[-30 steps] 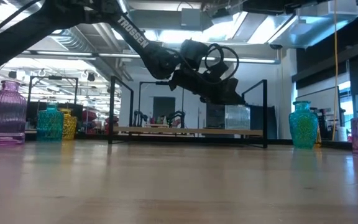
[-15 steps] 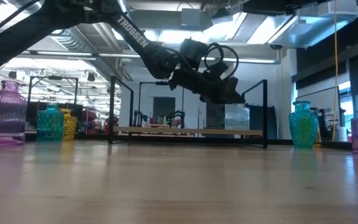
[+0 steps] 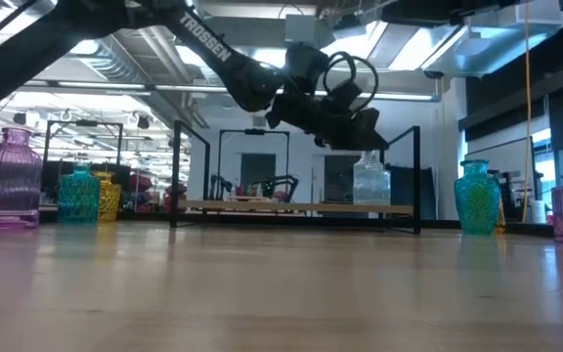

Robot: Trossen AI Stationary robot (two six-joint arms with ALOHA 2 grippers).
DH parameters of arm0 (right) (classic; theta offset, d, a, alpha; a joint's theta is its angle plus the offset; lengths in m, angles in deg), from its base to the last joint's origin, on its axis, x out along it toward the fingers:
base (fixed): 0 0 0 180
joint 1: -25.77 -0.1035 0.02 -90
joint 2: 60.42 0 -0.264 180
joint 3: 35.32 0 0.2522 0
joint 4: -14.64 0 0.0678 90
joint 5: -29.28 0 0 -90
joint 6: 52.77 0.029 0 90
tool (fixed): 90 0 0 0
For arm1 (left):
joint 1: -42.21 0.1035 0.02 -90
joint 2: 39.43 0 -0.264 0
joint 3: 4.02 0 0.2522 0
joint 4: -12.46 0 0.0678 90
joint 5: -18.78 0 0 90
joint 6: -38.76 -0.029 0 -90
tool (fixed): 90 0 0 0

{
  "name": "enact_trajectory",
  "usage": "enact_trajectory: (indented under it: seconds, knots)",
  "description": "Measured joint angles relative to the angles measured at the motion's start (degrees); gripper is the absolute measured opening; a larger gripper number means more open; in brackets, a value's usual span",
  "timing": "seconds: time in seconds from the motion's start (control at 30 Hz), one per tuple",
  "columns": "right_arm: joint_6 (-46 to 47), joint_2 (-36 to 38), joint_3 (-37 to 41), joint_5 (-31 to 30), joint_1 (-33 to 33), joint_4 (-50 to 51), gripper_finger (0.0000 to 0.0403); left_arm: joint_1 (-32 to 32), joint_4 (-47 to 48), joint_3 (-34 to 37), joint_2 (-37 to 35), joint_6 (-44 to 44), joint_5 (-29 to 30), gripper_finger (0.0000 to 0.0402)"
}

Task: Sort vases onto shelf
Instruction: Put the right transparent vase on the shelf aligned with the other transparent vase

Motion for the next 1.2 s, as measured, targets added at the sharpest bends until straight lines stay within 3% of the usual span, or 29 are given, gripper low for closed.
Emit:
enact_trajectory:
  seconds: [0.43,0.83,1.1,1.2]
  knots:
    - [0.4,0.0,0.0,0.0,0.0,0.5,0.0237,-2.0,12.9,0.0,-2.4,-0.5,-1.3,0.0218]
    - [0.4,0.0,0.0,0.0,0.0,0.9,0.0237,-1.3,14.7,0.1,-5.0,-2.7,-0.6,0.0218]
    - [0.4,0.0,0.0,-0.1,0.0,1.3,0.0237,-1.4,35.8,0.1,-10.6,-3.4,-0.6,0.0218]
    - [0.4,0.0,0.0,-0.3,0.0,1.1,0.0237,-0.8,37.0,0.1,-9.6,-1.5,-0.6,0.0218]
